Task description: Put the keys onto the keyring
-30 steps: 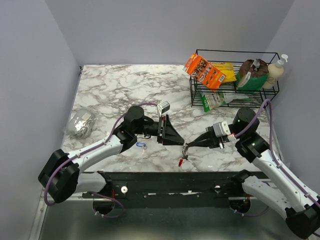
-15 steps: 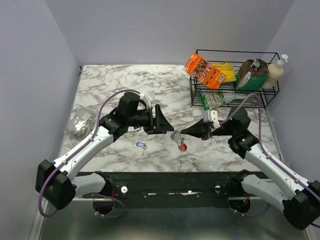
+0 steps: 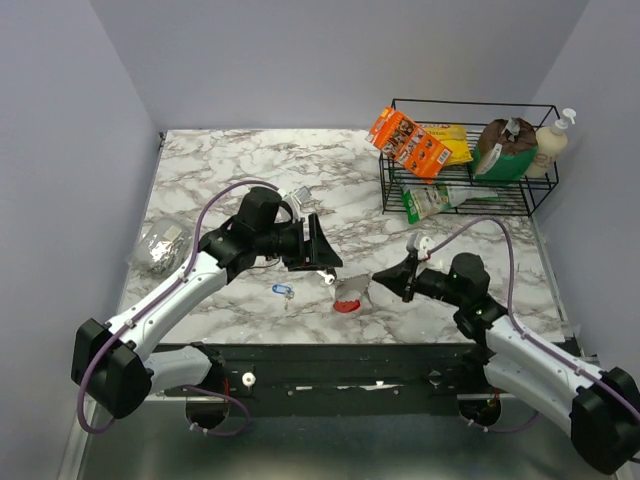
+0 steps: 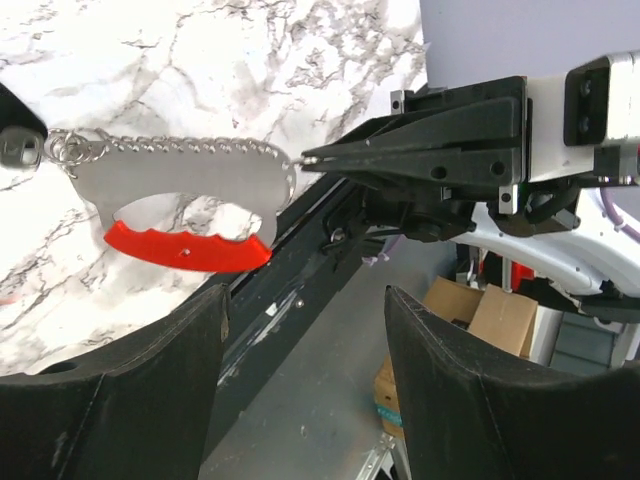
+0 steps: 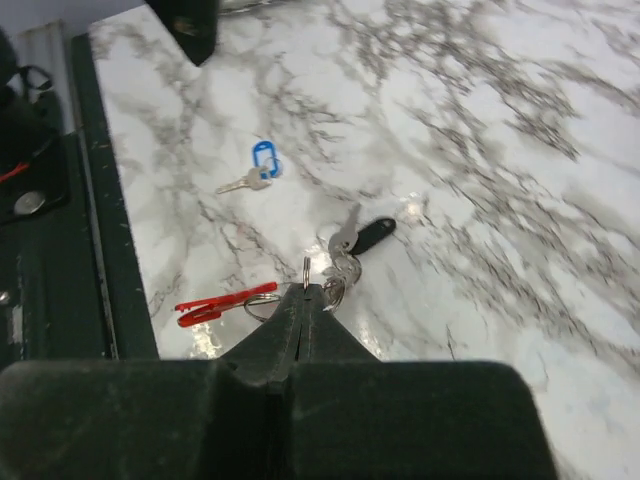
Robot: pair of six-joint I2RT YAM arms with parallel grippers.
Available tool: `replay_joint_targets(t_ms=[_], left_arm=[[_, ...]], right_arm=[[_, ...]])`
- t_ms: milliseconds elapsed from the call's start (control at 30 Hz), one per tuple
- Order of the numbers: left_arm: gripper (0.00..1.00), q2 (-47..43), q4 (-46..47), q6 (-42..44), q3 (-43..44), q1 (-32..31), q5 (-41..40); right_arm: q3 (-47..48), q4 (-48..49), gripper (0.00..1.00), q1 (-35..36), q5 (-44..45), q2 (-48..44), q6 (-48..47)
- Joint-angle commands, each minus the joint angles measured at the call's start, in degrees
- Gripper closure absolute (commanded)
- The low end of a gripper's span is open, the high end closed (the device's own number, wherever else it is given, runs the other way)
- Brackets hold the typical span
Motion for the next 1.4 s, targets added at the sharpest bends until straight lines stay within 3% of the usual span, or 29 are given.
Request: replay_joint_targets(t_ms=[0,167,233,333,367,467,567,700,833,867,933,1000,1033,1067,1133,1167,1367], left_arm=[[0.28,1.3,0.3,3.1,0.9,0.3,-2.7],[0.27,4.3,2.9,3.7,1.0,0.3,-4.0],[0.27,5.5,3.4,4.2,1.6,0.3,-5.0],[0.27,8.7,3.3,5.2,3.1,0.3,-6.0],[0.26,10.5,2.9,5.7,3.4,0.2,-6.4],[0.27,14.2,2.0,7.4,5.4,-0.3,-8.1],[0.27,18.5,0.6,9.7,8.2,-1.7,-10.5],[0.35,25.2,0.6,12.1,13.0,-3.9,-13.4],[0.57,32.1,3.0,12.8,16.9,-5.5,-14.3],[0.67,34.8,3.4,13.1,17.9,-5.8,-14.3],[0.72,37.4,3.6,13.8,20.7,-6.1,-14.7],[0.85,41.3,3.2,14.7,23.0,-6.4,-14.8],[0.88,42.5,2.8,14.9,23.5,-6.5,-15.4],[0.92,44.4,2.6,15.3,24.0,-6.5,-15.8],[0.94,45.9,2.9,15.6,23.9,-6.5,-16.5],[0.98,47.0,3.1,16.0,23.6,-6.5,-16.9],[1.0,48.7,5.5,15.8,19.3,-6.7,-16.5]], right_arm=[[-5.1,1.8,1.0,-0.1,18.9,-6.3,9.5],[-7.7,-3.9,0.99,-0.1,31.0,-12.9,14.6],[-7.9,-4.7,0.93,-0.1,32.1,-13.9,15.3],[-5.7,-9.2,0.53,-0.1,40.0,-14.8,21.4],[-5.3,-9.9,0.34,-0.1,42.3,-14.5,23.2],[-4.1,-12.1,0.15,-0.1,45.0,-12.8,25.0],[-2.3,-15.2,0.08,-0.1,46.2,-11.3,27.5],[1.7,-24.4,0.04,-0.1,49.3,-10.0,41.4],[4.9,-32.5,0.08,-0.2,45.7,-6.5,49.5],[5.0,-32.7,0.13,-0.2,42.6,-4.3,50.6],[4.9,-32.7,0.18,-0.2,39.3,-2.2,53.3],[3.9,-32.4,0.31,-0.2,34.2,1.2,56.1],[3.4,-30.6,0.4,-0.3,32.6,2.2,56.5],[2.9,-29.9,0.68,-0.2,30.4,3.0,56.8],[1.7,-29.4,0.97,-0.2,29.7,4.1,58.1],[1.4,-29.6,1.0,-0.2,30.4,4.1,58.2],[0.7,-37.3,1.0,-0.2,37.4,0.5,60.0]])
